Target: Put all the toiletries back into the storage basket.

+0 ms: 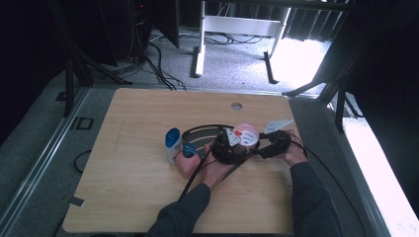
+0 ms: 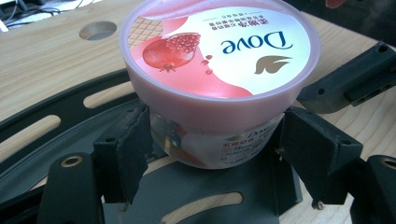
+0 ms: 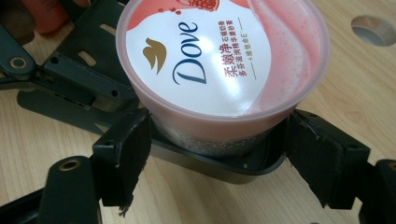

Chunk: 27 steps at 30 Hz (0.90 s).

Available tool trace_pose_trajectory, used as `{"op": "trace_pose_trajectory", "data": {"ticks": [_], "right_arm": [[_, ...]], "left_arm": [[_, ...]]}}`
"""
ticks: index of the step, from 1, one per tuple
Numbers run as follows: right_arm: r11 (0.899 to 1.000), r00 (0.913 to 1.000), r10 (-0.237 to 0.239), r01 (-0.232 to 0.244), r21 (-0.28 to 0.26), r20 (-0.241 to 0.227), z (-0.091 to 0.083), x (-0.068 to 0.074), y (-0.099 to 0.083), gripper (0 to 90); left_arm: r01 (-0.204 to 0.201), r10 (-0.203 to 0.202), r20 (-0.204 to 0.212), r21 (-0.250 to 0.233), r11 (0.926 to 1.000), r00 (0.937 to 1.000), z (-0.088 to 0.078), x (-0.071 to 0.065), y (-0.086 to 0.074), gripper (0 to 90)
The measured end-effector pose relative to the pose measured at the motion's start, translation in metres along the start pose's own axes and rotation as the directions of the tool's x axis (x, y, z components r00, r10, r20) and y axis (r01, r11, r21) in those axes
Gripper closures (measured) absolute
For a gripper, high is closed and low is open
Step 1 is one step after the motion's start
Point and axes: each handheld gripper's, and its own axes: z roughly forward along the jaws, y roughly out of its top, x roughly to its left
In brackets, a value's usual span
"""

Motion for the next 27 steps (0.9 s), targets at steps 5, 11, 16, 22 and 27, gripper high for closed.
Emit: {"op": "trace_pose_trajectory", "data": {"ticks": [5,11,16,22,27], "right_arm": [[1.000,1.0000,0.008,-0.008,0.015,0.000,0.0037,-0.0005,-0.0025,23.0],[0.999,0.9999,0.013,-0.012,0.038,-0.006,0.0076,-0.0021,-0.0060,23.1],[0.999,1.0000,0.001,-0.001,0.053,0.001,0.0092,-0.0011,-0.0079,23.3],[0.996,0.9991,-0.029,0.027,0.081,0.030,0.0095,0.0018,-0.0067,21.6],[0.995,0.9968,-0.053,0.047,0.087,0.060,0.0046,0.0030,-0.0039,21.1]], "left_arm": [[0.002,-0.002,-0.001,0.015,0.9999,1.0000,0.0039,-0.0007,-0.0021,26.0],[0.010,-0.011,0.008,0.034,0.9994,0.9999,0.0075,-0.0016,-0.0040,26.9],[0.015,-0.015,0.012,0.046,0.9988,0.9998,0.0097,-0.0019,-0.0069,27.7],[0.014,-0.015,0.020,0.038,0.9992,0.9997,0.0090,-0.0018,-0.0077,30.5],[0.029,-0.030,0.035,0.031,0.9991,0.9989,0.0085,-0.0008,-0.0083,31.5]]}}
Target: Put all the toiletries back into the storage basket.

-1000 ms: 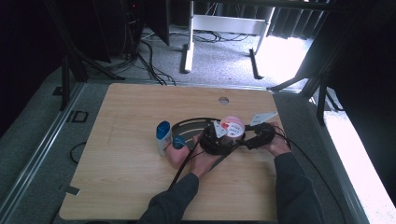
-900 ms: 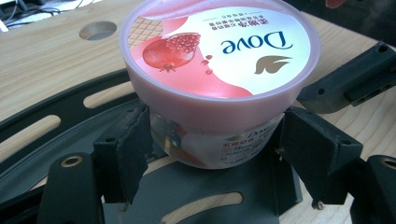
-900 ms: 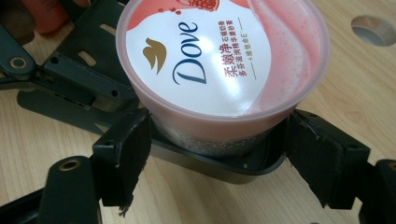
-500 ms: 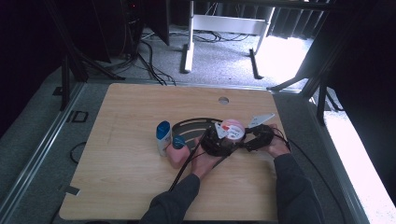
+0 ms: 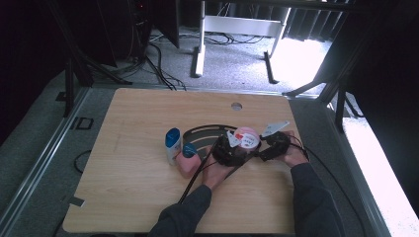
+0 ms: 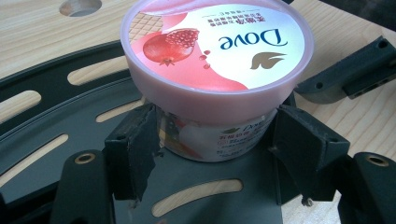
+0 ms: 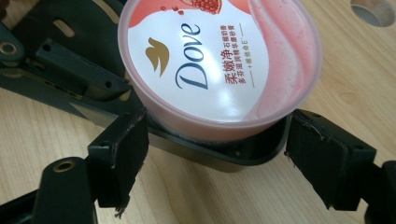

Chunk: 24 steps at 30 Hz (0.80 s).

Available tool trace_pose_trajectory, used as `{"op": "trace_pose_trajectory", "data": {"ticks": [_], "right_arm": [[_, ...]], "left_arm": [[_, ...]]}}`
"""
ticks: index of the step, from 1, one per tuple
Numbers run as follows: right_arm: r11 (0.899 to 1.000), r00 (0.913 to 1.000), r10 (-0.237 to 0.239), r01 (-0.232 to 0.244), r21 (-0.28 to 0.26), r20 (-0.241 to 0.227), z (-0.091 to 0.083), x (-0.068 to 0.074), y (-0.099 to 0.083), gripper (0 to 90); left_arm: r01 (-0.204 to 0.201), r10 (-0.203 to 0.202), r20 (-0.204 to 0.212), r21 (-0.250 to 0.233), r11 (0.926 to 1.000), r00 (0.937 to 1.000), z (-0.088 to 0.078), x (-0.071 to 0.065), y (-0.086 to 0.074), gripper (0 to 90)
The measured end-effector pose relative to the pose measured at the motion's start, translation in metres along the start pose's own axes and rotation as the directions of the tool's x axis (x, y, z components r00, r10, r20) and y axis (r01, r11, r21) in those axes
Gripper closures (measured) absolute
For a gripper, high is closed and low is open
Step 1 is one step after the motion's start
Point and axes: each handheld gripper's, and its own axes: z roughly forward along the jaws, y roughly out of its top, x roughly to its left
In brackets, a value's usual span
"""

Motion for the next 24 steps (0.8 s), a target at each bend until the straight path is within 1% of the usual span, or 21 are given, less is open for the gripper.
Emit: {"op": "trace_pose_trajectory", "data": {"ticks": [2,3,5,9,12,13,14,16,17,21,24], "right_arm": [[1.000,1.0000,0.003,-0.003,0.002,-0.001,0.000,0.000,-0.001,21.0],[1.000,0.9998,0.022,-0.022,0.005,0.000,0.000,-0.002,-0.004,20.7],[0.999,0.9992,0.040,-0.040,0.009,-0.009,0.001,-0.004,-0.010,20.6],[0.998,0.9980,0.061,-0.060,0.032,-0.017,0.007,-0.006,-0.018,20.8],[0.997,0.9965,0.078,-0.077,0.031,-0.030,0.009,-0.007,-0.020,21.5],[0.996,0.9957,0.079,-0.078,0.031,-0.048,0.011,-0.008,-0.021,22.1],[0.997,0.9955,0.078,-0.077,0.031,-0.054,0.012,-0.008,-0.021,21.9],[0.997,0.9956,0.077,-0.075,0.033,-0.053,0.012,-0.008,-0.020,21.9],[0.996,0.9949,0.084,-0.082,0.035,-0.056,0.012,-0.008,-0.020,21.9],[0.996,0.9954,0.082,-0.081,0.039,-0.050,0.012,-0.007,-0.020,21.7],[0.997,0.9959,0.077,-0.075,0.032,-0.047,0.013,-0.007,-0.021,22.4]], "left_arm": [[0.003,-0.003,0.002,-0.002,1.0000,1.0000,0.000,0.000,0.000,32.2],[0.007,-0.007,0.009,-0.004,1.0000,0.9999,-0.001,0.001,-0.001,32.6],[0.008,-0.007,0.013,-0.005,1.0000,0.9999,-0.001,0.002,-0.001,33.5],[0.013,-0.013,0.017,-0.005,0.9999,0.9998,-0.002,0.002,-0.001,34.2],[0.018,-0.018,0.022,-0.004,0.9998,0.9996,-0.002,0.002,-0.001,34.8],[0.020,-0.020,0.025,-0.004,0.9998,0.9995,-0.002,0.002,-0.001,35.1],[0.021,-0.021,0.025,-0.004,0.9998,0.9995,-0.002,0.002,-0.001,35.1],[0.029,-0.029,0.027,-0.005,0.9996,0.9992,-0.002,0.002,0.000,35.1],[0.030,-0.030,0.027,-0.005,0.9995,0.9992,-0.002,0.002,0.000,35.1],[0.032,-0.032,0.029,-0.004,0.9995,0.9991,-0.002,0.002,0.000,35.2],[0.023,-0.023,0.021,0.001,0.9997,0.9995,-0.003,0.002,-0.001,37.4]]}}
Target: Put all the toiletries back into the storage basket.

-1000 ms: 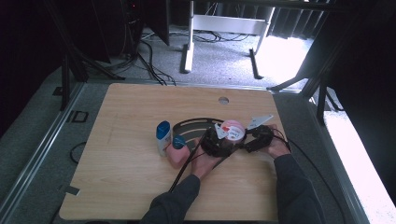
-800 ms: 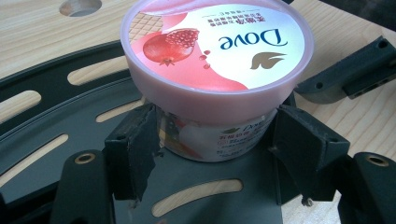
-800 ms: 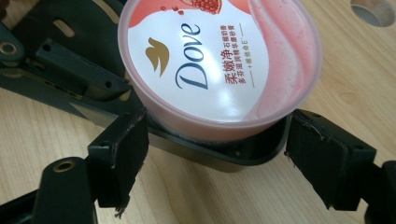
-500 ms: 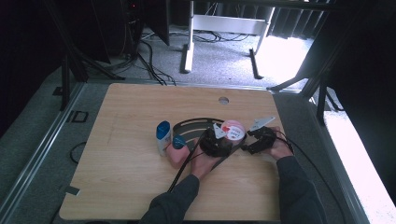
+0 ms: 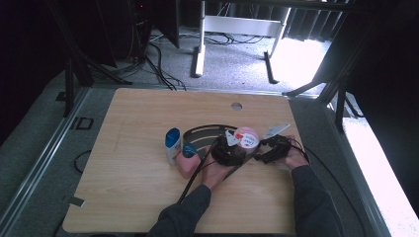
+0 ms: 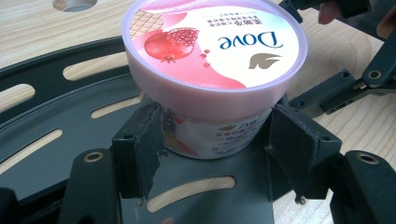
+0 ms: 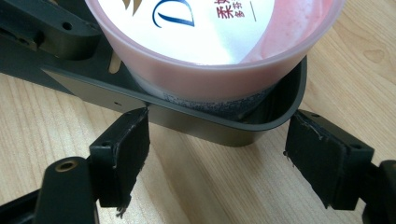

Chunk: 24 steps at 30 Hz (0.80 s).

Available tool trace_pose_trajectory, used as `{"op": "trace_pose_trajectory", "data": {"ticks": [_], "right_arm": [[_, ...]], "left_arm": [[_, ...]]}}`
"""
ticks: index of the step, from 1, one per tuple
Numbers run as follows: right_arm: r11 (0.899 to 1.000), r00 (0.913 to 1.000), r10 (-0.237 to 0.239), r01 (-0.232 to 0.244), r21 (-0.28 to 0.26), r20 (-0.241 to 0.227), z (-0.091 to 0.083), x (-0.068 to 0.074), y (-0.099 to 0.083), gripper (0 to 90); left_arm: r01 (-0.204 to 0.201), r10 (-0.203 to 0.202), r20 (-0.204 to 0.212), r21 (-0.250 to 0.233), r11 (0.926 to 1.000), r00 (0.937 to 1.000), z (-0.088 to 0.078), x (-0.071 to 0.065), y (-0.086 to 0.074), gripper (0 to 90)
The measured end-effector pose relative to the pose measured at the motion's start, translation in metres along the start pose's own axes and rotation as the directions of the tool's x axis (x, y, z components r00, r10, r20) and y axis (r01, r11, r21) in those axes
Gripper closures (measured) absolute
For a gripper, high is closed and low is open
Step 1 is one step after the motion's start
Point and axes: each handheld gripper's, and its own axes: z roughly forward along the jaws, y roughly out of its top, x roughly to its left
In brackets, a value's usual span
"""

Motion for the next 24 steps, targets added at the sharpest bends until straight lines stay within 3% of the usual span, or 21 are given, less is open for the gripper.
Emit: {"op": "trace_pose_trajectory", "data": {"ticks": [3,6,11,17,24], "right_arm": [[1.000,0.9998,0.021,-0.021,0.004,-0.005,0.001,-0.001,-0.004,20.8],[0.999,0.9987,0.051,-0.051,-0.004,-0.001,-0.002,0.000,-0.010,21.5],[0.998,0.9983,0.056,-0.055,-0.022,0.016,-0.010,0.010,-0.017,21.9],[0.997,0.9962,0.059,-0.056,-0.059,0.064,-0.023,0.047,-0.030,21.8],[0.994,0.9916,0.078,-0.070,-0.086,0.103,-0.034,0.074,-0.043,21.9]], "left_arm": [[-0.011,0.011,-0.010,0.003,0.9999,0.9999,-0.003,-0.001,-0.002,37.4],[0.004,-0.004,0.007,0.002,1.0000,1.0000,-0.008,0.001,-0.003,36.8],[0.025,-0.025,0.028,-0.005,0.9997,0.9993,-0.016,-0.001,-0.008,37.4],[0.012,-0.012,0.080,-0.003,0.9999,0.9967,-0.024,-0.009,-0.016,39.1],[-0.006,0.007,0.109,-0.004,1.0000,0.9940,-0.036,-0.013,-0.021,40.8]]}}
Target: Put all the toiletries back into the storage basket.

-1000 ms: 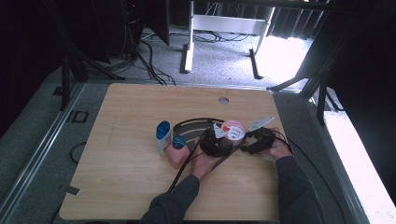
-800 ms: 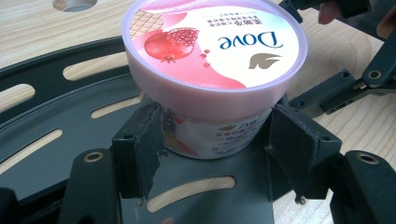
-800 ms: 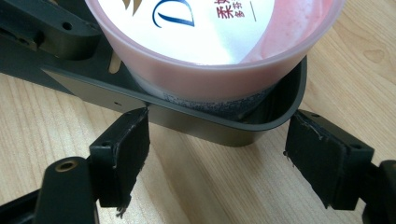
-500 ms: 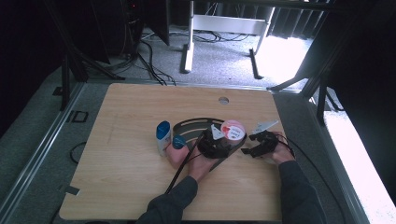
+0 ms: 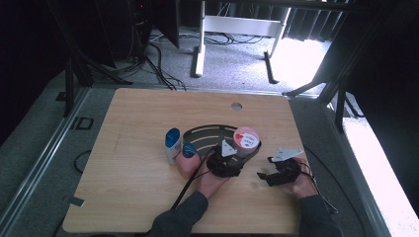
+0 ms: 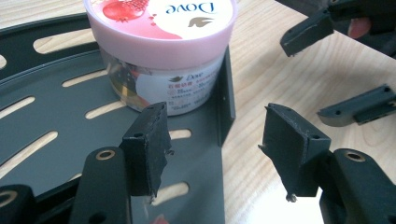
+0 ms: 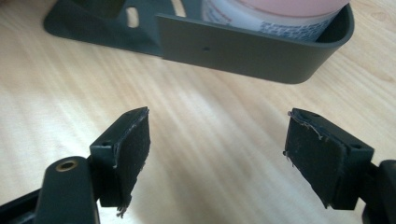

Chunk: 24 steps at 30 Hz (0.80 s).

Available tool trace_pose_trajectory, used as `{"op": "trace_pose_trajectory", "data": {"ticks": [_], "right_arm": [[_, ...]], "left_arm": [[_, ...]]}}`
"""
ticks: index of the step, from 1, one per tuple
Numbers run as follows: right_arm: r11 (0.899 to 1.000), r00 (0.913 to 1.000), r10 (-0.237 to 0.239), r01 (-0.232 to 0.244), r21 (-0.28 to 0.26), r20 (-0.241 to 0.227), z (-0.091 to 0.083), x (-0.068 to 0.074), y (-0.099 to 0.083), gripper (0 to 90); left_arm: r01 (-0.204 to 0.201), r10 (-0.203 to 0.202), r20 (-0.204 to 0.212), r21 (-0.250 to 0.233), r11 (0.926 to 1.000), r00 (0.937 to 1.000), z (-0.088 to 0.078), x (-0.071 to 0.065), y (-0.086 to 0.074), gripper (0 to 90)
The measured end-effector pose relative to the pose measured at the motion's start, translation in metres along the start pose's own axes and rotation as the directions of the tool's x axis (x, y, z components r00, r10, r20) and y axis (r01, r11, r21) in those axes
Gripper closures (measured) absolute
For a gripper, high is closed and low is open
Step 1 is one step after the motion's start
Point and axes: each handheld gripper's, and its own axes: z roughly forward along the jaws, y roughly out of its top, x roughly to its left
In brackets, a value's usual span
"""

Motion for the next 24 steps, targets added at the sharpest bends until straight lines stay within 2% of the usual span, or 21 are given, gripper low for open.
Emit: {"op": "trace_pose_trajectory", "data": {"ticks": [5,10,13,16,24], "right_arm": [[1.000,0.9996,0.022,-0.022,-0.017,0.019,-0.004,0.014,-0.008,22.2],[0.999,0.9983,0.048,-0.048,-0.011,0.032,-0.002,0.025,-0.018,22.1],[0.997,0.9969,0.078,-0.078,-0.025,0.010,0.001,0.027,-0.023,22.0],[0.995,0.9951,0.098,-0.098,-0.016,0.011,0.004,0.027,-0.026,22.0],[0.994,0.9937,0.111,-0.111,-0.017,0.018,0.007,0.028,-0.029,21.2]], "left_arm": [[-0.015,0.015,0.022,-0.004,0.9999,0.9996,-0.008,-0.003,-0.002,42.3],[-0.021,0.022,0.063,-0.015,0.9997,0.9978,-0.015,-0.005,-0.004,45.9],[-0.022,0.024,0.080,-0.016,0.9996,0.9965,-0.018,-0.004,-0.004,47.7],[-0.038,0.039,0.087,-0.019,0.9991,0.9954,-0.022,-0.006,-0.004,48.4],[-0.039,0.041,0.123,-0.016,0.9991,0.9916,-0.031,-0.005,-0.004,50.1]]}}
